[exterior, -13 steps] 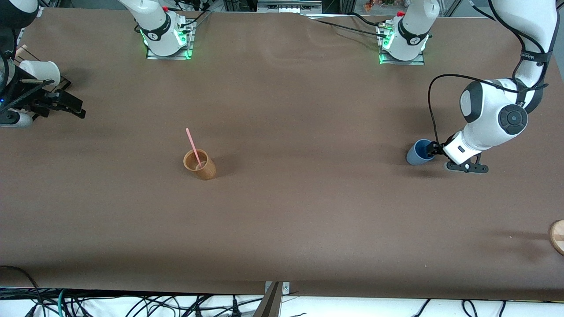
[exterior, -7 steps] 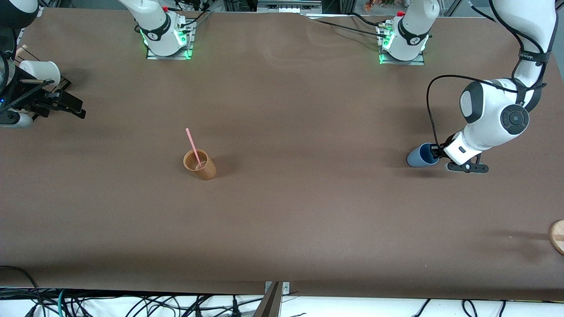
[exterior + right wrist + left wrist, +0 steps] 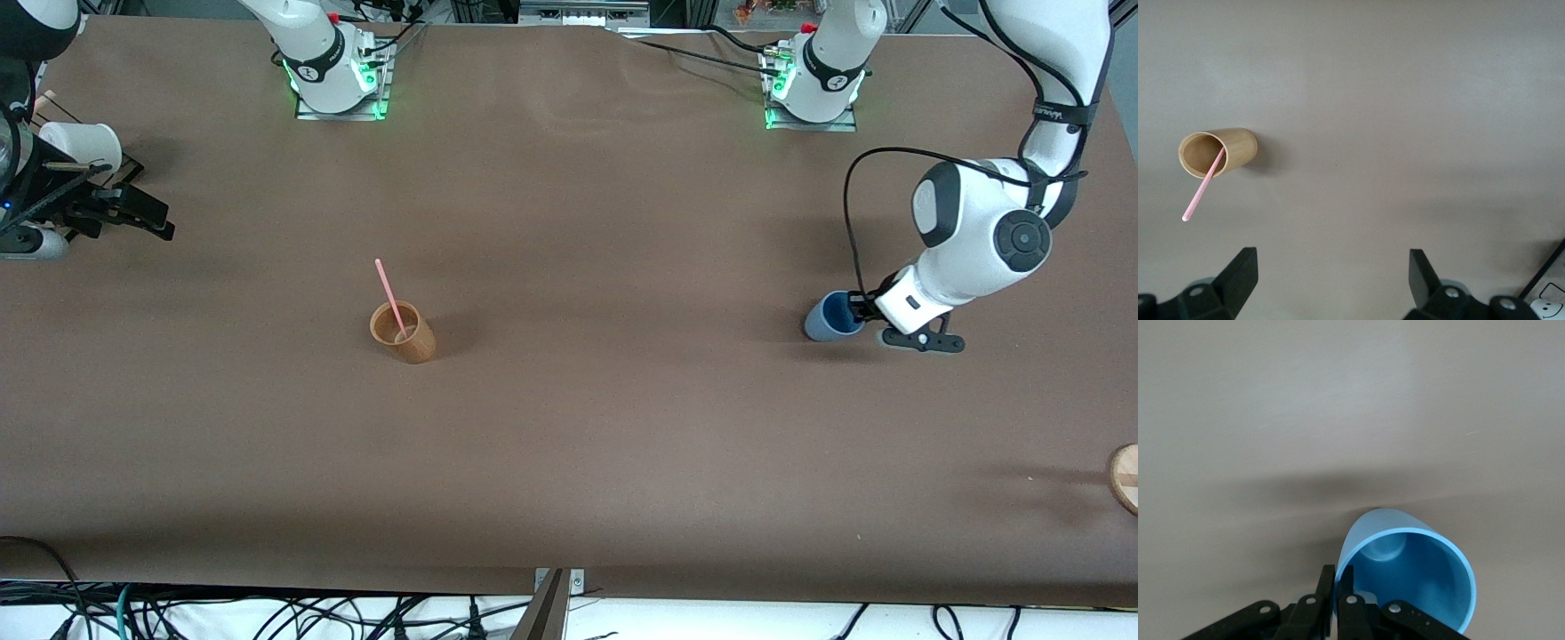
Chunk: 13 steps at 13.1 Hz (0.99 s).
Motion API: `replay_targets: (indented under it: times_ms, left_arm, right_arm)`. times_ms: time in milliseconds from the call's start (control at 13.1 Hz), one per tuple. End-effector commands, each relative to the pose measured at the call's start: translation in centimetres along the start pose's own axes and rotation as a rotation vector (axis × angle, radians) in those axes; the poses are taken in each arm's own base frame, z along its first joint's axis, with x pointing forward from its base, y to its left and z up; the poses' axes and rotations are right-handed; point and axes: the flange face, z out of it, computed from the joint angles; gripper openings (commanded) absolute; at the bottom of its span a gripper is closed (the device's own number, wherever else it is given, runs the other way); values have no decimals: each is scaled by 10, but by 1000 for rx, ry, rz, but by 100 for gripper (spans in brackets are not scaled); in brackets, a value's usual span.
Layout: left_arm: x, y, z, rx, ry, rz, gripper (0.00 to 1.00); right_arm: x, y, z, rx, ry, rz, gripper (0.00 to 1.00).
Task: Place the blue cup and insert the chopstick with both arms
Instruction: 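Carry the blue cup with the left gripper toward the bamboo cup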
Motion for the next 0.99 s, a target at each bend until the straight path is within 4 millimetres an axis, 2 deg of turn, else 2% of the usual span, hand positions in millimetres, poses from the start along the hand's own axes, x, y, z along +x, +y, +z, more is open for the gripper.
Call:
replay_targets:
  times_ms: [0, 228, 457, 685, 914]
  left_arm:
    - [19, 64, -37, -42, 1, -30, 0]
    - [32, 155, -54, -52, -1, -75, 0]
    - [30, 260, -55, -50, -6, -86, 0]
    - [27, 348, -44, -58, -11, -93, 0]
    - [26, 410, -21, -53, -12, -156, 0]
  right_arm:
    - [-1, 0, -3, 18, 1, -7, 100]
    - [-1, 1, -2, 18, 0, -9, 100]
    - [-1, 2, -2, 10, 0, -9, 100]
    - [-1, 4, -1, -2, -3, -13, 100]
    - [-1, 4, -1, 1, -3, -12, 100]
